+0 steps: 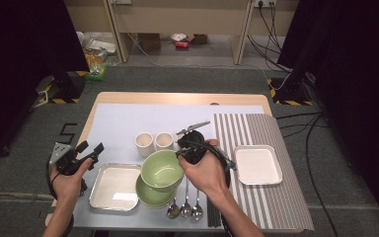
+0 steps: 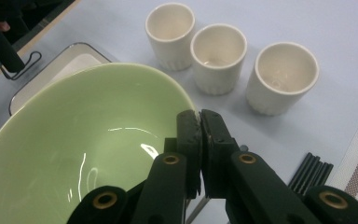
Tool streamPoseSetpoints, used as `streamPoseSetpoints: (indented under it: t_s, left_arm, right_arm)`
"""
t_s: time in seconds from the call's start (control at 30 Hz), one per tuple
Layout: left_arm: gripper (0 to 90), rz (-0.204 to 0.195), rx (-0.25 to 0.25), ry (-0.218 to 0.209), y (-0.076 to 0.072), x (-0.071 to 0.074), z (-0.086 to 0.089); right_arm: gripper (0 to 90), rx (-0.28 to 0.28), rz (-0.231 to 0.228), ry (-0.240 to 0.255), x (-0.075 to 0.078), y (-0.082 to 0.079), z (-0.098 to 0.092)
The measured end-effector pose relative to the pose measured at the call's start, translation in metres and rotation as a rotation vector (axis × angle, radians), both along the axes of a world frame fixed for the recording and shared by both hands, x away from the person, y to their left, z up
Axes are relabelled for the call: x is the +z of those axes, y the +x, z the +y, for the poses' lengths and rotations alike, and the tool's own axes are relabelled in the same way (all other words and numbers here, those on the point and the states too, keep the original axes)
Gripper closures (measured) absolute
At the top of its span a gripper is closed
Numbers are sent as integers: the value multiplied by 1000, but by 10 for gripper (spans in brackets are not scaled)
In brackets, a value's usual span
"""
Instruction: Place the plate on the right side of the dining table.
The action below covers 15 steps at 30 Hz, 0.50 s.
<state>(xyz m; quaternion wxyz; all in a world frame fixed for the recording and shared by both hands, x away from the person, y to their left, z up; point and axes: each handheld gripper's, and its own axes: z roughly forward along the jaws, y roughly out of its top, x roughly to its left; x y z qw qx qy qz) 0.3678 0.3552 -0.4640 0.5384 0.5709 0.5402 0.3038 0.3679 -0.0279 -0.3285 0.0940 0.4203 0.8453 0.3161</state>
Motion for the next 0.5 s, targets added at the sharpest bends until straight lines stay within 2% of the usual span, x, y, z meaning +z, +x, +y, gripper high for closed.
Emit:
streamPoseSetpoints:
  t_s: [0.07, 0.13, 0.27, 0.33, 0.47, 0.5]
  left_arm:
    - [291, 0, 1, 0, 0, 0, 0]
    - [291, 0, 3, -2, 0, 0, 1]
    - [291, 3, 1, 0, 0, 0, 1]
    - [291, 2, 2, -1, 0, 0, 1]
    - [291, 5, 4, -1, 0, -1, 2]
    - [291, 6, 3, -2, 0, -1, 1]
  right_arm:
    - [880, -2, 25, 10, 2, 5, -5]
    - [880, -19, 12, 21, 7, 9, -13]
    - [881, -50, 5, 5, 13, 17, -27]
    - [881, -67, 26, -2, 15, 22, -36]
    - [882, -131, 34, -24, 15, 32, -57]
    - [882, -142, 33, -14, 14, 35, -64]
